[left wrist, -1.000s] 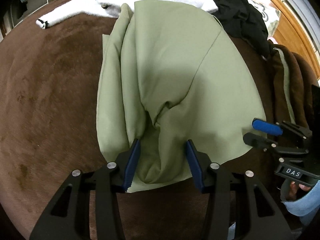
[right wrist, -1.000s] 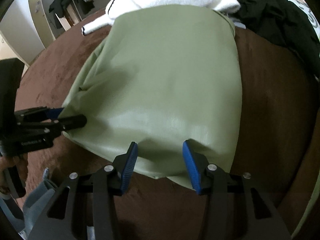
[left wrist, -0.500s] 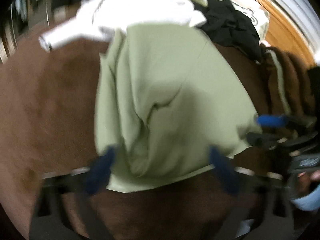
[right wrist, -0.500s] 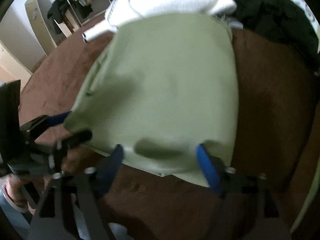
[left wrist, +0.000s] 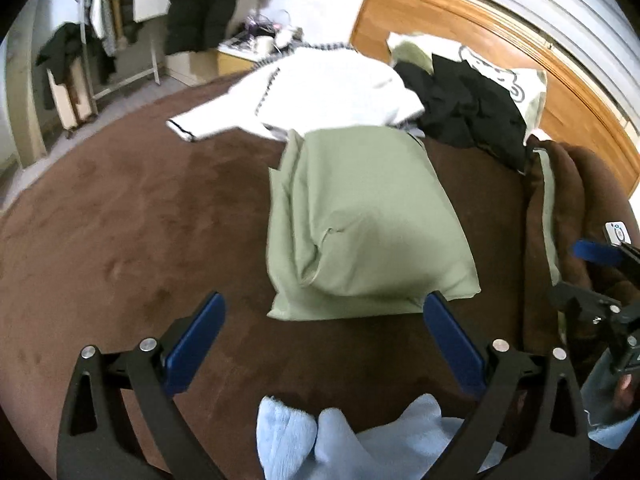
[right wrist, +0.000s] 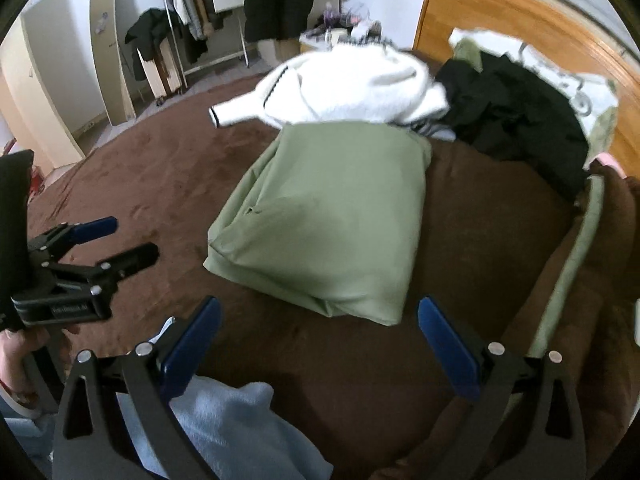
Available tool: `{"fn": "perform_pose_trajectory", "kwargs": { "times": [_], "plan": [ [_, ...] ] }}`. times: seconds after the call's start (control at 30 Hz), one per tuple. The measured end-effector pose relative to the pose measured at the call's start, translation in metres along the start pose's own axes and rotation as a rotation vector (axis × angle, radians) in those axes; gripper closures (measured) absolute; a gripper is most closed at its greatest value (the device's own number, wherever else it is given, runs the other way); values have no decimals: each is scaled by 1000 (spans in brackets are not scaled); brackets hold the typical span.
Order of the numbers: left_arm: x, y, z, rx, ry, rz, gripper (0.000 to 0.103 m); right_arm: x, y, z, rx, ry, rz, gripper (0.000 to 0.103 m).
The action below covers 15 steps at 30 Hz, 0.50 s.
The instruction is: Fold large clothes
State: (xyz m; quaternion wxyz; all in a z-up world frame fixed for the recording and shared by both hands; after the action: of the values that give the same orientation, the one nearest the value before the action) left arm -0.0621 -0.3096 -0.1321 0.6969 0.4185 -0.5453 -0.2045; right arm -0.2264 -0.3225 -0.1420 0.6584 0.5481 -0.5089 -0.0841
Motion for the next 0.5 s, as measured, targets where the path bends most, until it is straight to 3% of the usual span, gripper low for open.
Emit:
{"fn": "perform_pose_trajectory", "kwargs": {
  "times": [0.17, 0.5],
  "plan": [
    [-12, 35, 8, 34, -15, 26, 6, -13, 31, -8, -23, 15, 81, 6],
    [-45, 66, 34, 72, 3, 25, 7, -48, 54, -8, -7, 19, 82, 6]
  ]
}}
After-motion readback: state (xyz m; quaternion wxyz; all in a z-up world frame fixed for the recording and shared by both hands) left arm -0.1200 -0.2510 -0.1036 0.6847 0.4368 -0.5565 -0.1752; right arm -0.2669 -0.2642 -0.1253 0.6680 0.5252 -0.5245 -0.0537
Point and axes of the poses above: each gripper's, at about its wrist camera, not at the fingertips, and y roughly against the way its jaws point, z to its right, x to its top, the point moved 7 cm from there along -y, roughly the way its jaws point, and after that the axes turned 8 degrees about x, right-handed, at the moved point
